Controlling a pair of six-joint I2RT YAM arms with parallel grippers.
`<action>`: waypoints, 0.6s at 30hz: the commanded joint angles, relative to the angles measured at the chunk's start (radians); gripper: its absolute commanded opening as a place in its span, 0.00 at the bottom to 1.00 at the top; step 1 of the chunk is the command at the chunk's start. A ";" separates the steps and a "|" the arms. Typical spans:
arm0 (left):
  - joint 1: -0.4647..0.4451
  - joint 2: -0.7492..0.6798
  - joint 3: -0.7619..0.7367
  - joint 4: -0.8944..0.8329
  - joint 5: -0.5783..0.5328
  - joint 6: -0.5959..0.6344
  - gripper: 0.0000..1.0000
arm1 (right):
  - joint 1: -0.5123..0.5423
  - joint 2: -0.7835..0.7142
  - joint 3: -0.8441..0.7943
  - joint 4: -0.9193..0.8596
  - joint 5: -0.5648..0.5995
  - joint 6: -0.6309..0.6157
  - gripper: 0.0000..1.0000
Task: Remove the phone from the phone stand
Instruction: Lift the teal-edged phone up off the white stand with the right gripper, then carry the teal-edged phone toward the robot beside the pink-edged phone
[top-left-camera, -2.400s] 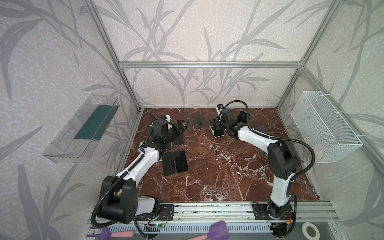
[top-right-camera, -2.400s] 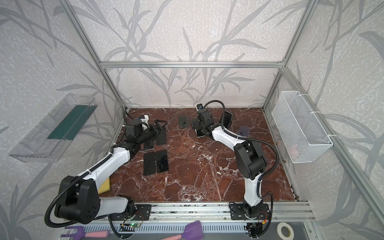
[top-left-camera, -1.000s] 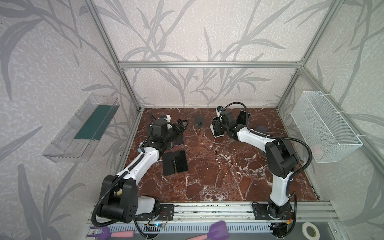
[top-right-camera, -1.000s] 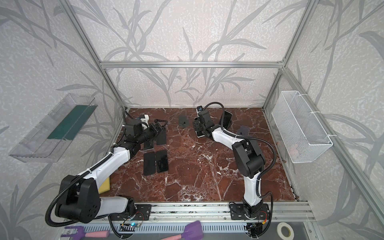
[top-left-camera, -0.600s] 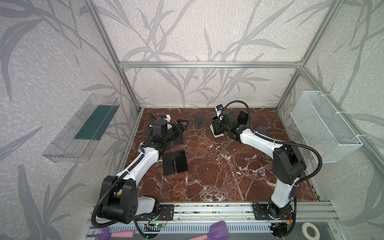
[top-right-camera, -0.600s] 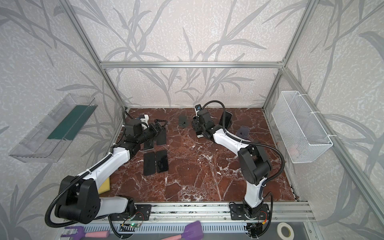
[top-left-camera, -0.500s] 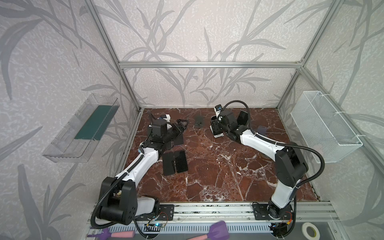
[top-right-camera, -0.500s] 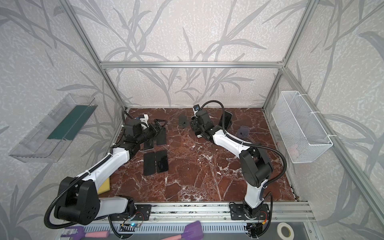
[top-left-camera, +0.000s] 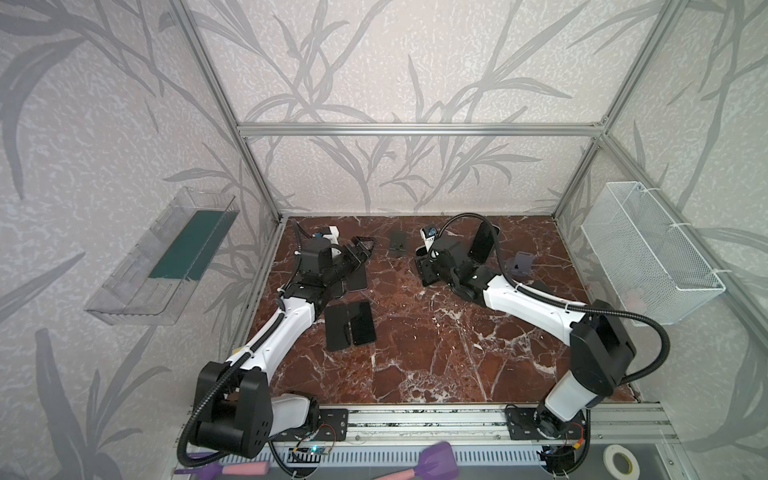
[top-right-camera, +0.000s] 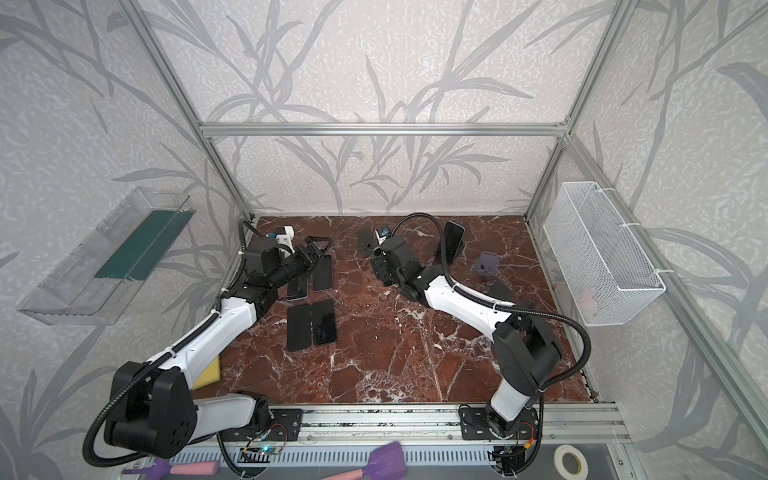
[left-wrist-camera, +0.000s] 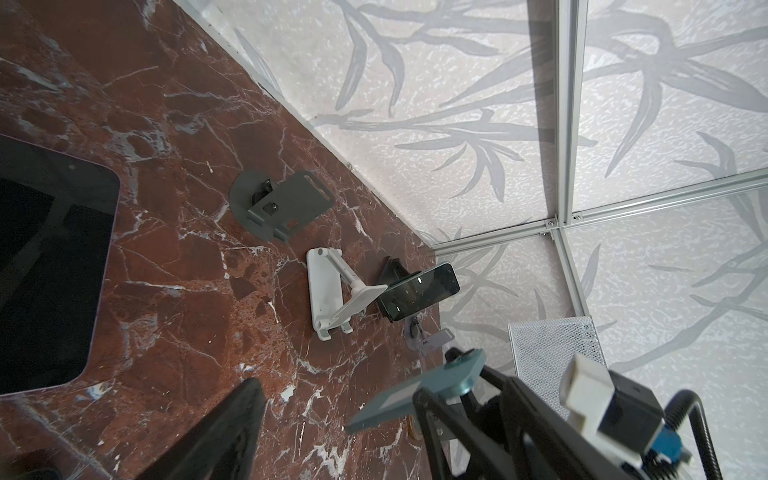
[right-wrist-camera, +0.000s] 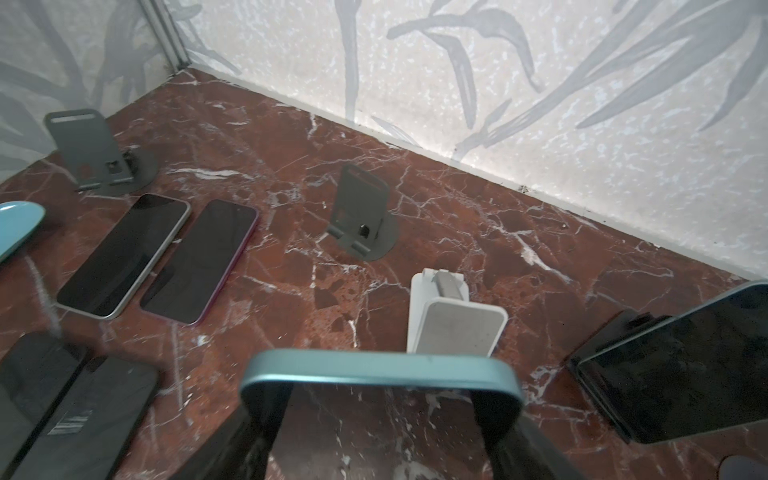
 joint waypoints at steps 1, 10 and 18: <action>0.005 -0.027 0.017 0.024 0.004 -0.017 0.89 | 0.032 -0.059 -0.045 0.026 0.050 0.051 0.68; 0.008 -0.107 -0.004 -0.041 -0.118 0.015 0.92 | 0.096 -0.113 -0.080 -0.016 0.057 0.088 0.68; 0.010 -0.204 -0.033 -0.087 -0.273 0.055 0.93 | 0.139 -0.078 -0.019 -0.119 0.011 0.231 0.68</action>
